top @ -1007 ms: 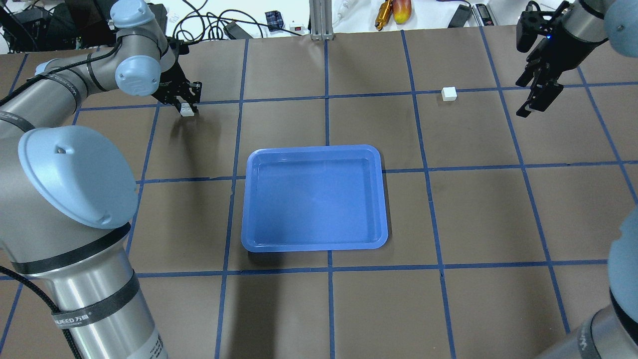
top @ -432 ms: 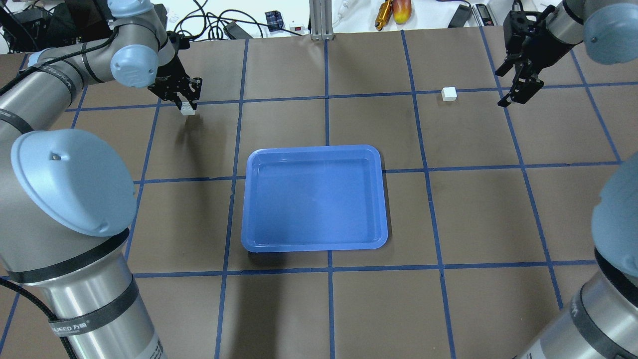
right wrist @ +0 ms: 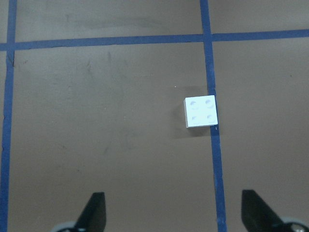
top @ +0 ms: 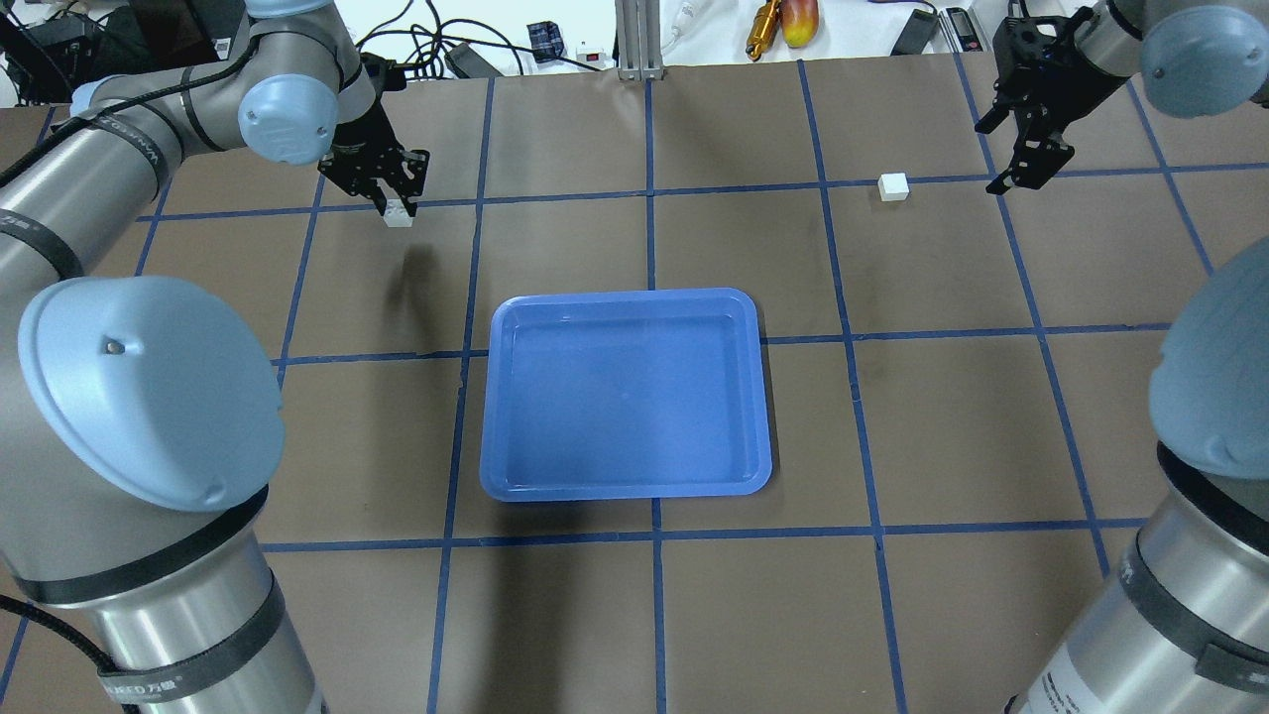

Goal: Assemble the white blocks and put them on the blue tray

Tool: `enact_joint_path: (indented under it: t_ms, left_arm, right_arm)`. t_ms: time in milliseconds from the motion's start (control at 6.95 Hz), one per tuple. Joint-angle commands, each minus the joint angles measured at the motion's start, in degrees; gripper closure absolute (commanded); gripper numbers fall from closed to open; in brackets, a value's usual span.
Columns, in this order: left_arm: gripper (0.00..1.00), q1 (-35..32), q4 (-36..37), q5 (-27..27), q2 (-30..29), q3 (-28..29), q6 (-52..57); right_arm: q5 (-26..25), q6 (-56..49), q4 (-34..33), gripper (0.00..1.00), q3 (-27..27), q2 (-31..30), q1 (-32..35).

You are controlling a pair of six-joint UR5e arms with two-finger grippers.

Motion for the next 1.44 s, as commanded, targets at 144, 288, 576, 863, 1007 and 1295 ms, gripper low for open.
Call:
enact_joint_path:
  t_ms: [144, 288, 576, 863, 1007, 1295]
  left_arm:
    - [0.72, -9.0, 5.9, -0.5, 10.8, -15.1, -12.9]
    - [0.72, -13.2, 6.3, -0.5, 12.7, -16.3, -18.2]
    - [0.72, -20.4, 10.6, -0.5, 13.8, -20.4, -25.7]
    - [0.72, -21.2, 27.7, -0.5, 13.3, -30.3, -24.9]
    - [0.72, -21.9, 29.3, -0.5, 12.2, -31.1, -26.2]
    - [0.72, -22.4, 28.6, -0.8, 11.8, -31.4, -29.2]
  right_arm:
    - [0.8, -3.8, 1.1, 0.03, -3.0, 4.7, 0.8]
    - [0.9, -3.9, 1.1, 0.03, -3.3, 6.0, 1.6]
    - [4.8, -3.9, 1.0, 0.04, -3.4, 7.1, 2.4]
    - [7.2, -3.9, 1.1, 0.04, -5.0, 9.4, 2.4]
    - [7.3, -3.9, 1.6, 0.05, -6.7, 10.7, 2.4]
    - [7.8, -3.2, 3.1, 0.07, -8.7, 12.2, 2.3]
